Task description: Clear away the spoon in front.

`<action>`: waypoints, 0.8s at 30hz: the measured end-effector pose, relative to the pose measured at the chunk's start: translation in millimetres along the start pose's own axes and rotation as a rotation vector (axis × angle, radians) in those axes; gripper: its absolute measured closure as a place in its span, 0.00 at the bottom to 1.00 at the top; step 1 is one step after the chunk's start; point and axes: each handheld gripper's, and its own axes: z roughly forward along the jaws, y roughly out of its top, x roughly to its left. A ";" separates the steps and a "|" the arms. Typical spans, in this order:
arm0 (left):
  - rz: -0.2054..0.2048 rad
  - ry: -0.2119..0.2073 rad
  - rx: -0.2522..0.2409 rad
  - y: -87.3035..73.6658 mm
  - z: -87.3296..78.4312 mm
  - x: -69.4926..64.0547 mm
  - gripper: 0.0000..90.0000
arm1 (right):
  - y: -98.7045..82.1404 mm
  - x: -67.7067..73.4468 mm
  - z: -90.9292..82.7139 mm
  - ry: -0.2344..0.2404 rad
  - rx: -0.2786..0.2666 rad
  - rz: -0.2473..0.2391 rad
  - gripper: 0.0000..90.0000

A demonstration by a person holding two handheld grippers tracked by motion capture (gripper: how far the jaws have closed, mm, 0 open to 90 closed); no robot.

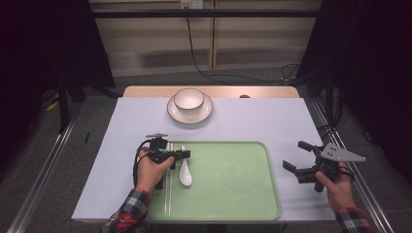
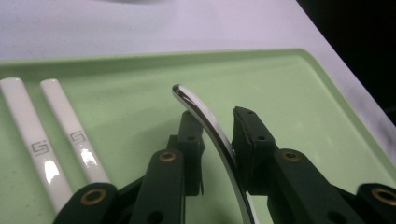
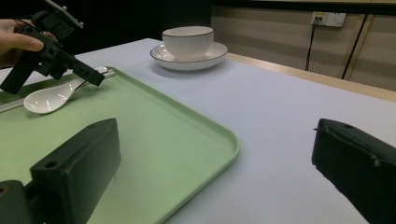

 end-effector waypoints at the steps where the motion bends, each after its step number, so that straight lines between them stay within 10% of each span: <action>1: -0.006 0.007 -0.005 -0.2 0.4 0.0 0.80 | 0.0 0.0 0.0 0.001 0.000 0.000 0.01; 24: 0.018 0.082 -0.010 3.5 2.2 4.3 0.71 | 0.1 0.2 0.1 0.004 0.004 -0.002 0.01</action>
